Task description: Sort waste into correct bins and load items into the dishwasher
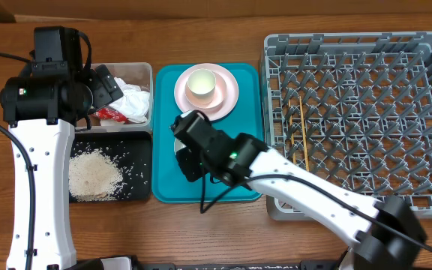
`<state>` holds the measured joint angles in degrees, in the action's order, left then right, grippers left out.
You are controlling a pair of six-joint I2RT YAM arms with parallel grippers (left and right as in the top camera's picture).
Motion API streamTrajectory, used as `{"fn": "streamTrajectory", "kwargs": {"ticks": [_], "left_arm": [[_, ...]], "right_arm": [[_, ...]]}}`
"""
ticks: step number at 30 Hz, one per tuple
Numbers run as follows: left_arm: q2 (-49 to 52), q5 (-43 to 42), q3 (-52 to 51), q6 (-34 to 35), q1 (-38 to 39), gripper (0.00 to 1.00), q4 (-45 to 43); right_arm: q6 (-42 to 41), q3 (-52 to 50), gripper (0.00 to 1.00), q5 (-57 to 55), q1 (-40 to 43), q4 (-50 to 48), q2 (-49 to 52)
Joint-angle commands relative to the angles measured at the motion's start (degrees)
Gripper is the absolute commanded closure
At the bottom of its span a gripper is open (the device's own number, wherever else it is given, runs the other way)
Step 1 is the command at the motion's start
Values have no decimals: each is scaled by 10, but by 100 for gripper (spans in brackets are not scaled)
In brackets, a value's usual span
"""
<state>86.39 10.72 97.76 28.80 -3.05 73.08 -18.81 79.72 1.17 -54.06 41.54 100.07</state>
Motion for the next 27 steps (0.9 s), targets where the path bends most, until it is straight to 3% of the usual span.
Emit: {"fn": "streamTrajectory", "kwargs": {"ticks": [1, 18, 27], "left_arm": [[2, -1, 3, 2, -2, 0, 0], [2, -1, 3, 2, -2, 0, 0], [2, -1, 3, 2, -2, 0, 0]], "right_arm": [[-9, 9, 63, -26, -6, -15, 42], [-7, 9, 62, -26, -6, -88, 149], [-31, 9, 62, -57, -5, 0, 154]]}}
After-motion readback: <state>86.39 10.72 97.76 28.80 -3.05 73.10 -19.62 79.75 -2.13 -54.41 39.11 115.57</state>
